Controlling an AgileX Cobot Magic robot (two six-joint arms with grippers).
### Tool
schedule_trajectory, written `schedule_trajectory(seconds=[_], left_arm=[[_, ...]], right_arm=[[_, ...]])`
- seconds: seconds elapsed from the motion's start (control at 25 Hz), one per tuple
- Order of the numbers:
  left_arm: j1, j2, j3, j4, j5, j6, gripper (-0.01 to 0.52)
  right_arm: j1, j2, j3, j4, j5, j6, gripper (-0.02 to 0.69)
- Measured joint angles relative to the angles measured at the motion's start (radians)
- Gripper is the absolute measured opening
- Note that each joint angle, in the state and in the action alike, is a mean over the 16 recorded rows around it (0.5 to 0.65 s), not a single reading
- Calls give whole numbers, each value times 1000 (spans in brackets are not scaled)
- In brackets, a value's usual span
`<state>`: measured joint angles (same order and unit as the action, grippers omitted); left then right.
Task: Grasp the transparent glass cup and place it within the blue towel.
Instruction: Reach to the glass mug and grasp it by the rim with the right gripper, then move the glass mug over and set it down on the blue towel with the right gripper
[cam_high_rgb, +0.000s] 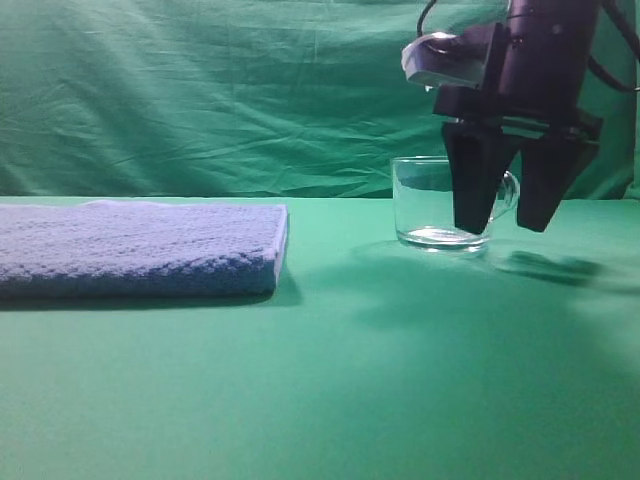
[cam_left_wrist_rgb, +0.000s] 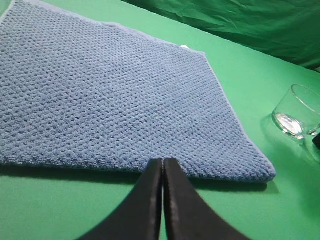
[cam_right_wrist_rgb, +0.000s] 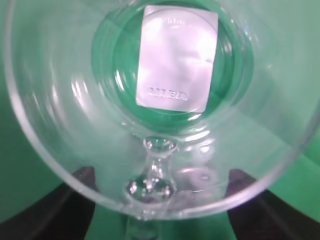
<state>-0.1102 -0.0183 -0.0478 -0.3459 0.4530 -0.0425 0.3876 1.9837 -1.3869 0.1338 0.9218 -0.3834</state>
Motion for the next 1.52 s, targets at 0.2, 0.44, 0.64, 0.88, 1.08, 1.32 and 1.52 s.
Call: schedule_trajectory(seconds=[0.2, 0.44, 0.64, 0.88, 1.08, 1.32, 1.52], left_arm=[[0, 0, 0, 0, 0, 0, 0], [0, 0, 0, 0, 1, 0, 0], [0, 0, 0, 0, 2, 0, 0], [0, 0, 0, 0, 4, 0, 0], [0, 0, 0, 0, 6, 0, 0], [0, 0, 0, 0, 7, 0, 0], [0, 0, 0, 0, 8, 0, 0]], right_arm=[[23, 2, 0, -8, -17, -16, 204], [36, 3, -12, -24, -13, -23, 103], [38, 3, -61, -38, 32, -22, 99], [54, 4, -189, -53, 104, -20, 99], [100, 5, -326, -59, 149, -19, 99], [213, 13, -454, -62, 107, -19, 99], [331, 52, -504, -57, -7, -19, 99]])
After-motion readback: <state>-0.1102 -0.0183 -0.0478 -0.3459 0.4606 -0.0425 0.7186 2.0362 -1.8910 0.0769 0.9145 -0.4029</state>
